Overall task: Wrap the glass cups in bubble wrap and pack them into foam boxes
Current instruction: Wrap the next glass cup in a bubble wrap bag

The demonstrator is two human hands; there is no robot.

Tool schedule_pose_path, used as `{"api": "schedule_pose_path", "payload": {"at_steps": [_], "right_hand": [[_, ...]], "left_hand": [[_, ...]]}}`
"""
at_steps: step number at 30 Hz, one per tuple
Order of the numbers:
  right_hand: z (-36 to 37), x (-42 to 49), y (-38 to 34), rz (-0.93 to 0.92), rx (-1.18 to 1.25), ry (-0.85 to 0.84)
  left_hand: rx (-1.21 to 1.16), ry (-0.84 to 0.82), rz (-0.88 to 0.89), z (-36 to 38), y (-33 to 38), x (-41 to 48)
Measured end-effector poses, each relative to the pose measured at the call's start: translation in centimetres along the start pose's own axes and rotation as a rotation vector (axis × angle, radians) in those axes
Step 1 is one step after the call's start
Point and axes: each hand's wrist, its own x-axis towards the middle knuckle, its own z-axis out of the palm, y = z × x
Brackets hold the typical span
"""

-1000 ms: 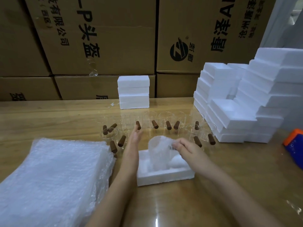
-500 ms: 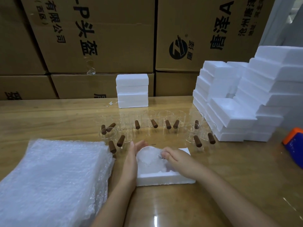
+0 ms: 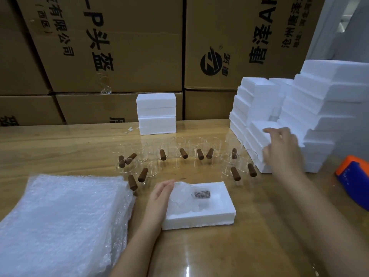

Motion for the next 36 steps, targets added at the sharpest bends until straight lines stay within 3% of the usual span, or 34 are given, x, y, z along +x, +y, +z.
{"api": "schedule_pose_path", "payload": {"at_steps": [4,6,11,14,16,19,22,25,31,36], "right_hand": [[0.7,0.7,5.1,0.126,-0.232,-0.242],[1.6,0.6,6.3,0.108,-0.247,-0.252],[1.8,0.5,5.6,0.017,-0.148,-0.015],[0.5,-0.5,2.7,-0.151,0.100,0.234],[-0.9,-1.7,0.2,-0.182,0.374,0.259],[-2.0,-3.4,-2.8,-0.014,0.854,0.080],[-1.1,-4.2,-3.6,0.249,1.230,-0.346],[0.9,-5.2,-3.3,0.431,1.173,-0.627],[3.2,-7.9,-3.9,0.378,0.880,-0.686],[4.1,-8.9,-4.1,0.334,0.949,-0.593]], "left_hand": [[0.002,0.028,-0.010,0.3,0.0,-0.2],[-0.002,0.036,-0.004,0.4,0.1,-0.3],[-0.048,0.063,0.001,0.0,-0.3,-0.2],[-0.031,0.042,-0.021,-0.1,-0.7,0.0],[-0.026,0.028,-0.028,-0.1,-0.7,0.2],[-0.063,0.037,-0.019,-0.3,-0.5,0.5],[-0.187,0.085,-0.065,-0.4,-0.2,0.5],[-0.331,0.043,-0.041,-0.6,0.6,0.2],[-0.302,-0.055,0.086,-1.0,1.4,0.1],[-0.332,-0.087,0.044,-1.0,0.8,0.1]]}}
